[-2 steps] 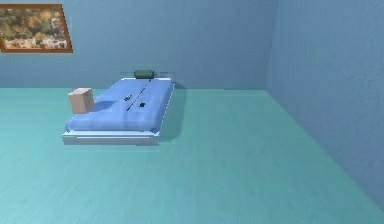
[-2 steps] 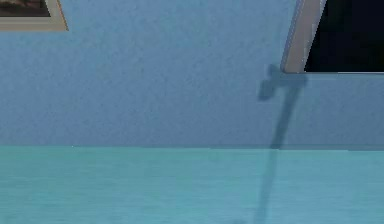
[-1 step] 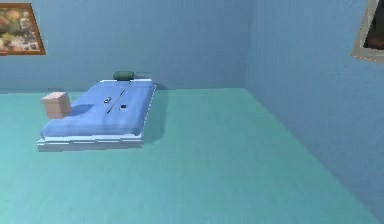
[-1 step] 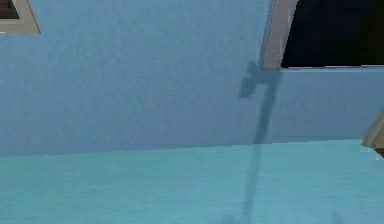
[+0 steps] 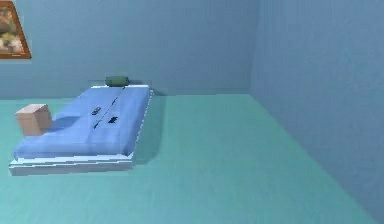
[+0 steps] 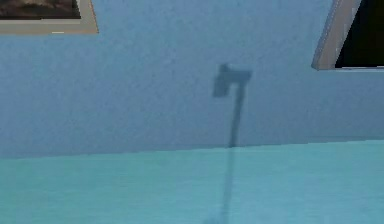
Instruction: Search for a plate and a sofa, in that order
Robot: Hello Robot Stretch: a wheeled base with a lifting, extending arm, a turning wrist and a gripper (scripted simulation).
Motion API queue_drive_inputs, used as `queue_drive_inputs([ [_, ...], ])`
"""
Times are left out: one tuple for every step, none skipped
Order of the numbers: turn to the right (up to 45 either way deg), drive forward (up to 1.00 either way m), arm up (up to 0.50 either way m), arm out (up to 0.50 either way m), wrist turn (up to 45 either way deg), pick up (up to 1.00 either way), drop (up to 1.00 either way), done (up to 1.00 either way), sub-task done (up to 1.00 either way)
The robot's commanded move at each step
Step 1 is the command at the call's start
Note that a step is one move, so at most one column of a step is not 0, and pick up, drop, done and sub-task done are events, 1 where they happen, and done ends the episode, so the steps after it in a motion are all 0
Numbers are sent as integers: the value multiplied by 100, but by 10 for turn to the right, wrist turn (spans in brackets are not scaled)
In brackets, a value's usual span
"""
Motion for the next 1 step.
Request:
queue_drive_inputs([
  [-450,0,0,0,0,0,0,0,0],
])
